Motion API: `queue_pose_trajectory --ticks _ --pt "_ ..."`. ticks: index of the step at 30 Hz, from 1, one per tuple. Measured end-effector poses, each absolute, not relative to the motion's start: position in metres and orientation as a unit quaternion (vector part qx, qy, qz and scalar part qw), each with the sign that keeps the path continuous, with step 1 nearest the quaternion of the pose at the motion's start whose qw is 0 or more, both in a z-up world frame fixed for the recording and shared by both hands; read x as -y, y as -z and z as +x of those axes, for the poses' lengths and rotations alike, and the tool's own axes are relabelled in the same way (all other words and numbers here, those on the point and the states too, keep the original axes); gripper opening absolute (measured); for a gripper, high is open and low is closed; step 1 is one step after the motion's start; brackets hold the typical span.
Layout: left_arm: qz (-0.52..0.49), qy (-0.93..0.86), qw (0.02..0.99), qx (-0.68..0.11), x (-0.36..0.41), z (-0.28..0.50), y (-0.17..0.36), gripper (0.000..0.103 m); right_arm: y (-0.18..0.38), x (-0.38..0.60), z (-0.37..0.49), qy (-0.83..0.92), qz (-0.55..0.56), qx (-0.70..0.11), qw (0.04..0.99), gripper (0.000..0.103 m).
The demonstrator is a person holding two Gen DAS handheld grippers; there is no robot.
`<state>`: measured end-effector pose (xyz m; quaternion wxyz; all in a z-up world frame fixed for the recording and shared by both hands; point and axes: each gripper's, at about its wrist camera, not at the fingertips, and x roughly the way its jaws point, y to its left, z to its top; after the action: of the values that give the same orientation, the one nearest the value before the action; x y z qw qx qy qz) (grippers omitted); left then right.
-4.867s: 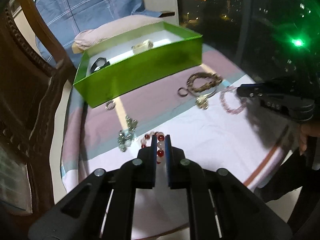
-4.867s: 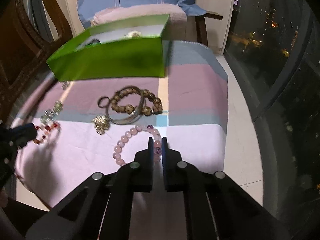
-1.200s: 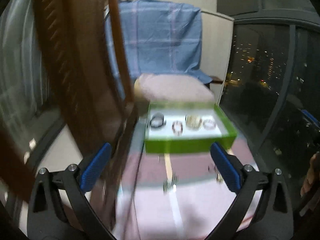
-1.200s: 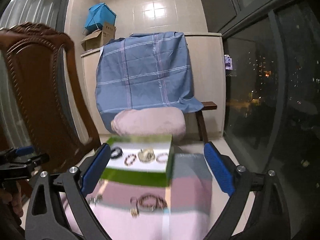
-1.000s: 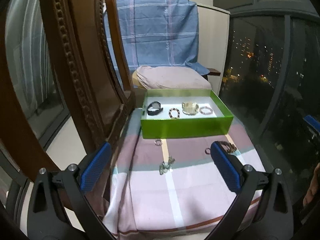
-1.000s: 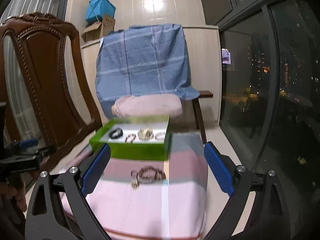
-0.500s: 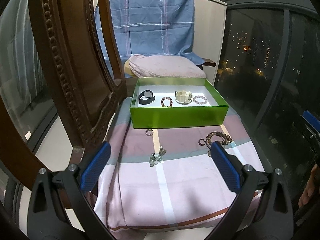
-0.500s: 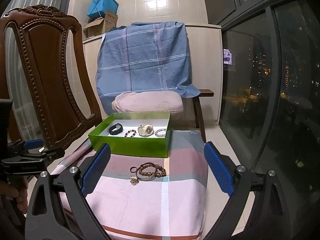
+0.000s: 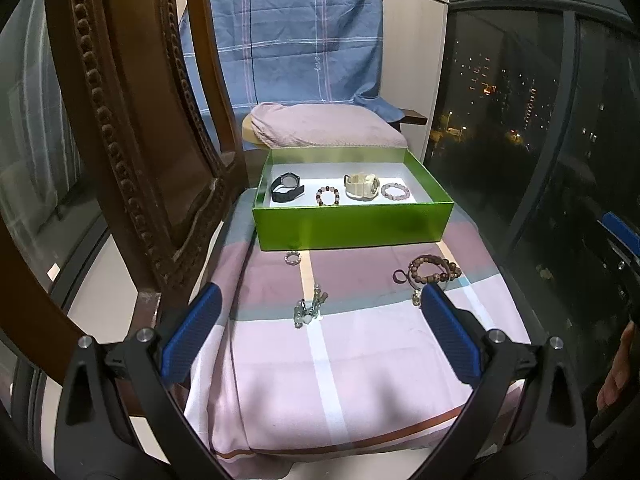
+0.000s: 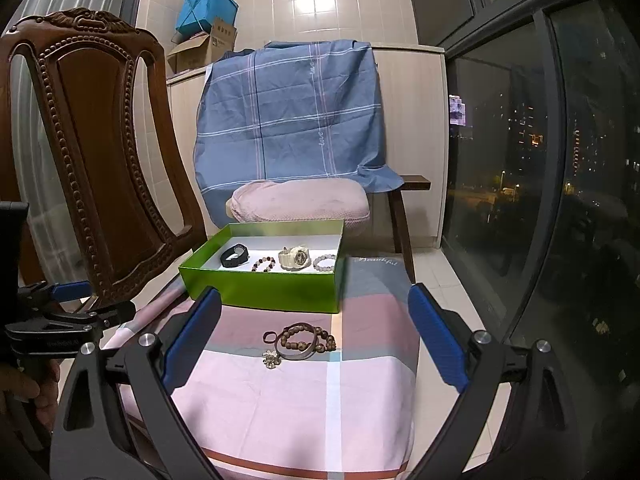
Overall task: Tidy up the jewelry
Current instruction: 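Grasp the silver chain with green pendant using the left gripper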
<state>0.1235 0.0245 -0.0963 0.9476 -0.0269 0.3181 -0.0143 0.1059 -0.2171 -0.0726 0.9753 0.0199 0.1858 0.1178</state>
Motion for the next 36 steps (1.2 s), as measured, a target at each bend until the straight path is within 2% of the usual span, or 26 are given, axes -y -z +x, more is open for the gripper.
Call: queue_pose_trajectory --ticks 10,13,15,19,21,26,27,28,33,36 --pt "-0.009 0.014 0.936 -0.352 -0.016 0.147 0.124 0.098 0.075 0.219 0.113 -0.112 0.023 -0.196 0.974 0.092" --pt "-0.011 0.009 0.925 -0.381 -0.015 0.165 0.145 0.094 0.076 0.220 0.117 -0.112 0.028 -0.204 0.972 0.092" --pt "-0.010 0.003 0.915 -0.403 -0.016 0.180 0.162 0.083 0.077 0.220 0.119 -0.113 0.027 -0.207 0.971 0.092" --pt "-0.017 -0.001 0.898 -0.440 -0.019 0.202 0.187 0.072 0.081 0.218 0.124 -0.114 0.023 -0.215 0.970 0.092" --pt "-0.025 -0.006 0.888 -0.460 -0.022 0.215 0.202 0.059 0.082 0.220 0.127 -0.112 0.023 -0.219 0.969 0.092" --pt "-0.035 -0.016 0.877 -0.479 -0.027 0.230 0.215 0.034 0.092 0.226 0.146 -0.095 0.014 -0.244 0.965 0.092" --pt "-0.034 -0.015 0.877 -0.479 -0.027 0.231 0.214 0.021 0.094 0.227 0.152 -0.089 0.012 -0.252 0.963 0.092" --pt "-0.030 -0.013 0.877 -0.479 -0.026 0.232 0.214 0.014 0.098 0.230 0.161 -0.082 0.007 -0.267 0.960 0.092" --pt "-0.021 0.014 0.881 -0.472 -0.017 0.228 0.204 0.011 0.124 0.230 0.210 -0.056 -0.029 -0.331 0.942 0.089" --pt "-0.041 0.040 0.896 -0.440 -0.014 0.217 0.176 0.009 0.150 0.215 0.235 -0.063 -0.062 -0.374 0.923 0.086"
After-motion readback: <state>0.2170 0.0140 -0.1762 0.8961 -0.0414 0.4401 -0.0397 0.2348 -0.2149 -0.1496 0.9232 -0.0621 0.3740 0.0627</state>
